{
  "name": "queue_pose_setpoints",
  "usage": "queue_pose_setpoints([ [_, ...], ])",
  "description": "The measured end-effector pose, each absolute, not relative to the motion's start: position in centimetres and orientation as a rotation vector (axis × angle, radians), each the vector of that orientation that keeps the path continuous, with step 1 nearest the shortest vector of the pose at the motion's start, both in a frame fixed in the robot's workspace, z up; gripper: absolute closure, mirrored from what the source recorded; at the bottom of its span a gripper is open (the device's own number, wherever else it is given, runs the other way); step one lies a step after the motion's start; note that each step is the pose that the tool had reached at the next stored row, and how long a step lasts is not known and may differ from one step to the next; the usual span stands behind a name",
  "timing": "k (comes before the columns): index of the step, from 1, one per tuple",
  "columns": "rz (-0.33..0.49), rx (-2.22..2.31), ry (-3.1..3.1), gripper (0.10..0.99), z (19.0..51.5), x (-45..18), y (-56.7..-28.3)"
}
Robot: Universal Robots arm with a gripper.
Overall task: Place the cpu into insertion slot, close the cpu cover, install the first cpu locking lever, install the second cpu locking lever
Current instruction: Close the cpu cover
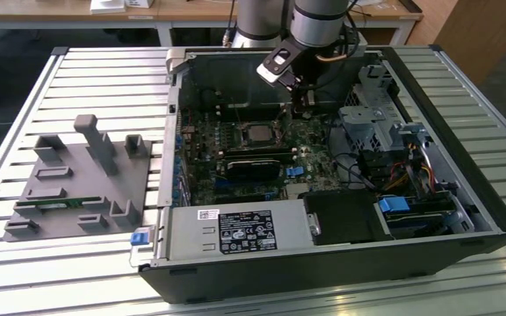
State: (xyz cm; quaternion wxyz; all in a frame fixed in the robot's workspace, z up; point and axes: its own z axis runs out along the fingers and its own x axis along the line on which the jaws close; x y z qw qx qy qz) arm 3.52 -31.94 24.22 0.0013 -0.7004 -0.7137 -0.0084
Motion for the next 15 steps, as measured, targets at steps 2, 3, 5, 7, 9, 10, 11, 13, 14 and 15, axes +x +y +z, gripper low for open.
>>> queue_pose_setpoints([
  [2,-0.026,-2.199,-2.24,0.98,24.22,3.46,-31.94],
  [3,-0.026,-2.199,-2.24,0.98,24.22,3.42,-31.93],
  [5,-0.026,-2.199,-2.24,0.98,24.22,3.3,-31.94],
  [7,-0.026,-2.199,-2.24,0.98,24.21,3.21,-31.94],
  [9,-0.026,-2.199,-2.24,0.98,24.21,3.1,-31.94],
  [10,-0.026,-2.199,-2.24,0.98,24.21,3.04,-31.94],
  [11,-0.026,-2.199,-2.24,0.98,24.2,2.98,-31.94],
  [13,-0.026,-2.199,-2.24,0.98,24.2,2.87,-31.94],
  [14,-0.026,-2.199,-2.24,0.98,24.2,2.79,-31.93],
  [15,-0.026,-2.199,-2.24,0.98,24.2,2.72,-31.94],
])
